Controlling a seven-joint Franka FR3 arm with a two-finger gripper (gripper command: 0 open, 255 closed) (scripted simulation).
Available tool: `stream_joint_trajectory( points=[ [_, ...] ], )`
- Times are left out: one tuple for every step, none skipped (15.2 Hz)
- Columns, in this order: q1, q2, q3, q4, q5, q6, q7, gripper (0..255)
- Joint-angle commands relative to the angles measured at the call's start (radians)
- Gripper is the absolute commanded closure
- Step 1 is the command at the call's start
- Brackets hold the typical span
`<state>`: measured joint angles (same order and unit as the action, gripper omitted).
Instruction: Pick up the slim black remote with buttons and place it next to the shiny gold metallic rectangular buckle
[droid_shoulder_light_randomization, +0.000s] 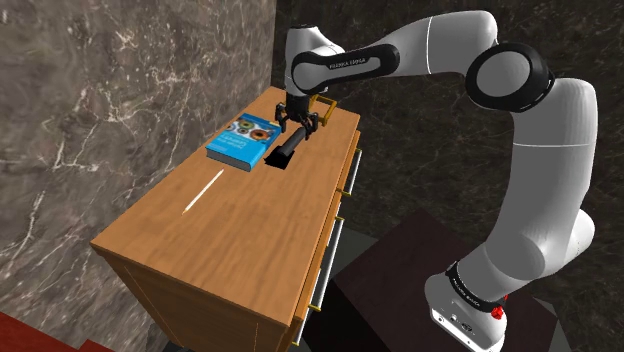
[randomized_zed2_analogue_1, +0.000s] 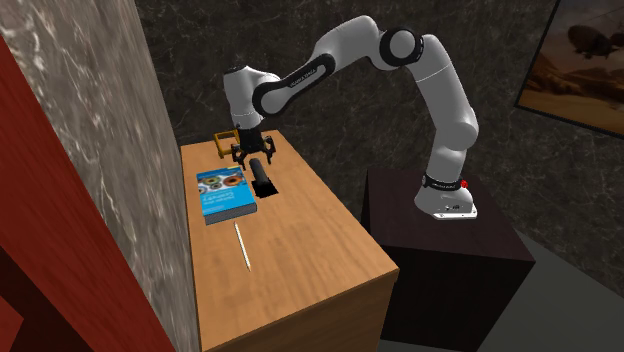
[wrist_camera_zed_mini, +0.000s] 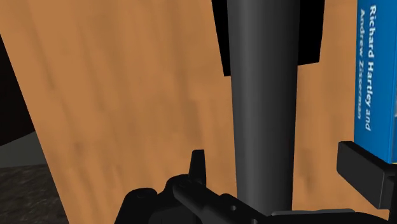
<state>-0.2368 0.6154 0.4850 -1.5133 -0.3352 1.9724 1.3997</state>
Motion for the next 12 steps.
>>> stream_joint_trajectory(
  points=[
    [0.000,-0.001,0.001,0.000,0.000,0.001,0.000,0],
    [0.001,-0.011,0.005,0.019,0.007,-0.027,-0.005,0],
    [0.002,-0.020,0.008,0.039,0.013,-0.055,-0.009,0],
    [0.004,-0.028,0.012,0.061,0.018,-0.084,-0.013,0],
    [0.006,-0.033,0.014,0.080,0.022,-0.107,-0.016,0],
    [0.006,-0.033,0.014,0.080,0.022,-0.107,-0.016,0],
    [0.006,-0.033,0.014,0.080,0.022,-0.107,-0.016,0],
    [0.006,-0.033,0.014,0.080,0.022,-0.107,-0.016,0],
    [0.006,-0.033,0.014,0.080,0.022,-0.107,-0.016,0],
    [0.006,-0.033,0.014,0.080,0.022,-0.107,-0.016,0],
    [0.006,-0.033,0.014,0.080,0.022,-0.107,-0.016,0],
    [0.006,-0.033,0.014,0.080,0.022,-0.107,-0.016,0]
  ],
)
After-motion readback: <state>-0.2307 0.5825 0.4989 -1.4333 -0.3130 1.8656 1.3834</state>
